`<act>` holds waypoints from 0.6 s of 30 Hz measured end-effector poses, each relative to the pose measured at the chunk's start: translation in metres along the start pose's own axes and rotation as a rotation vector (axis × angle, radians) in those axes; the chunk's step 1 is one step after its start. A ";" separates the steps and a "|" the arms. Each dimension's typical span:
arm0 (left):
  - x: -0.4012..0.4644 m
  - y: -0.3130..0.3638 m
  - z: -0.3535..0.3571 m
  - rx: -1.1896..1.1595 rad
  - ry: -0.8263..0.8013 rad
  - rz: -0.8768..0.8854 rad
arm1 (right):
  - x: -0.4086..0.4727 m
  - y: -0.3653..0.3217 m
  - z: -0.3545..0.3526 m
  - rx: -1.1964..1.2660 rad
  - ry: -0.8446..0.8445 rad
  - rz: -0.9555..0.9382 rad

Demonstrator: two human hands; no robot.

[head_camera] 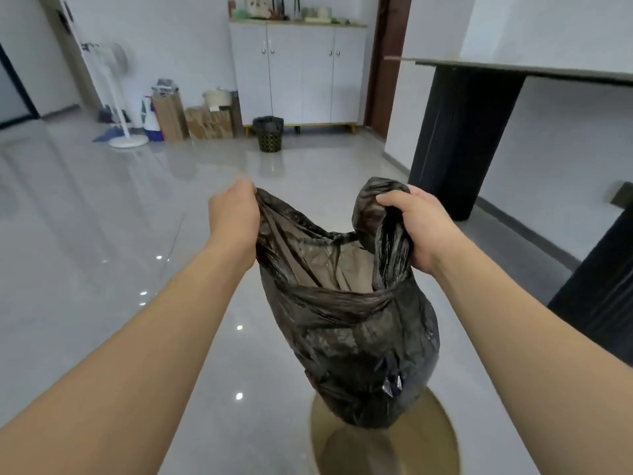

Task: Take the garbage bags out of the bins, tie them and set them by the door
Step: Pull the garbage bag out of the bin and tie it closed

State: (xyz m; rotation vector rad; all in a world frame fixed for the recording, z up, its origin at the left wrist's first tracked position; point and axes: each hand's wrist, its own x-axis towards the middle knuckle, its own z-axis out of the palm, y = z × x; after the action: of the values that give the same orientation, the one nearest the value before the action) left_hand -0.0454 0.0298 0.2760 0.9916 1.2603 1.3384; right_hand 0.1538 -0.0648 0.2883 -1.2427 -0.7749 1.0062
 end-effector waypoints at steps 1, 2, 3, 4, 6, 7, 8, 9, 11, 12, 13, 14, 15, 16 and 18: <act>0.006 0.010 -0.009 -0.025 0.016 0.021 | 0.003 -0.007 0.013 -0.011 -0.025 -0.012; 0.012 0.019 -0.020 -0.045 0.027 0.043 | 0.007 -0.012 0.026 -0.026 -0.049 -0.022; 0.018 0.026 -0.030 -0.063 0.035 0.062 | 0.010 -0.016 0.038 -0.037 -0.073 -0.032; 0.023 0.031 -0.040 -0.075 0.047 0.075 | 0.013 -0.018 0.051 -0.042 -0.101 -0.043; 0.030 0.038 -0.060 -0.094 0.080 0.087 | 0.020 -0.019 0.077 -0.059 -0.155 -0.059; 0.033 0.038 -0.070 -0.098 0.096 0.094 | 0.023 -0.019 0.088 -0.078 -0.176 -0.066; 0.035 0.038 -0.079 -0.087 0.112 0.095 | 0.026 -0.018 0.100 -0.103 -0.194 -0.071; 0.036 0.035 -0.088 -0.070 0.122 0.090 | 0.029 -0.016 0.110 -0.139 -0.207 -0.073; 0.043 0.021 -0.106 -0.016 0.134 0.056 | 0.034 -0.004 0.129 -0.254 -0.214 -0.078; 0.045 0.011 -0.115 0.019 0.132 0.020 | 0.037 0.006 0.136 -0.330 -0.217 -0.077; 0.049 -0.001 -0.124 0.057 0.122 -0.021 | 0.039 0.020 0.141 -0.416 -0.226 -0.071; 0.053 -0.017 -0.133 0.090 0.109 -0.059 | 0.043 0.038 0.143 -0.508 -0.237 -0.061; 0.056 -0.033 -0.143 0.115 0.105 -0.096 | 0.048 0.059 0.142 -0.603 -0.237 -0.047; 0.059 -0.051 -0.152 0.128 0.110 -0.133 | 0.052 0.082 0.139 -0.698 -0.221 -0.031; 0.067 -0.093 -0.176 0.149 0.152 -0.206 | 0.060 0.128 0.127 -0.869 -0.164 0.016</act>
State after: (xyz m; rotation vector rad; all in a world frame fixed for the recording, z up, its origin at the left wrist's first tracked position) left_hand -0.2164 0.0622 0.1579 0.8474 1.5524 1.1899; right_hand 0.0383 0.0430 0.1831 -1.9103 -1.4158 0.7991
